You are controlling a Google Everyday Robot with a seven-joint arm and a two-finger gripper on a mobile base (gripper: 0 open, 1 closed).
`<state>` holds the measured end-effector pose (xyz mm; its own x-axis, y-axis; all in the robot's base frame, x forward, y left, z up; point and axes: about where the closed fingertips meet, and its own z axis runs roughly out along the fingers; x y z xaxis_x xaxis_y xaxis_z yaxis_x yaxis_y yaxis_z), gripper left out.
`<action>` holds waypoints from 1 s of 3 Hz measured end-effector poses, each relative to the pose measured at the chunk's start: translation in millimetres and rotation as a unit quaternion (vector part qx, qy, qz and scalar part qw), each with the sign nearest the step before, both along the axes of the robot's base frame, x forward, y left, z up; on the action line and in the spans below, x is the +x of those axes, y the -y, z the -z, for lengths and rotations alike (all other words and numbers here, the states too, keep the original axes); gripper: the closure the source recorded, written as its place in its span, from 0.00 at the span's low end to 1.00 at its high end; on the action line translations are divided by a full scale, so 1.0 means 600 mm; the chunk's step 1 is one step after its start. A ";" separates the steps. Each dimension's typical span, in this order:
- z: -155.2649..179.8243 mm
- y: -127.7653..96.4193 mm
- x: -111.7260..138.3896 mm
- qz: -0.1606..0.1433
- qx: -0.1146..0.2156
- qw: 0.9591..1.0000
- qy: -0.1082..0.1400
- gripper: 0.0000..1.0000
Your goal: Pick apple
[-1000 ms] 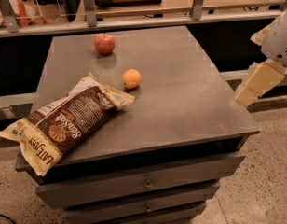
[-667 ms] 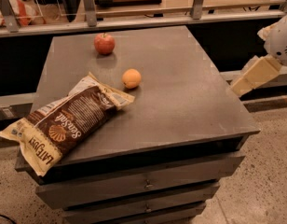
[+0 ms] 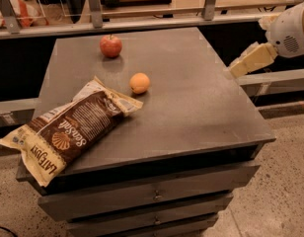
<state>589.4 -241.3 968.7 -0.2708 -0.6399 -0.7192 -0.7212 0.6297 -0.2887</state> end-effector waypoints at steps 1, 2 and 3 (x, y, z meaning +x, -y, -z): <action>0.004 -0.024 0.068 -0.048 0.045 0.998 0.012 0.00; 0.002 -0.062 0.124 -0.096 0.072 0.992 0.024 0.00; -0.013 -0.165 0.195 -0.137 0.088 0.986 0.027 0.00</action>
Offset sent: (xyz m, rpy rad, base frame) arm 0.1152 0.0617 0.0068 0.2087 -0.0895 0.3146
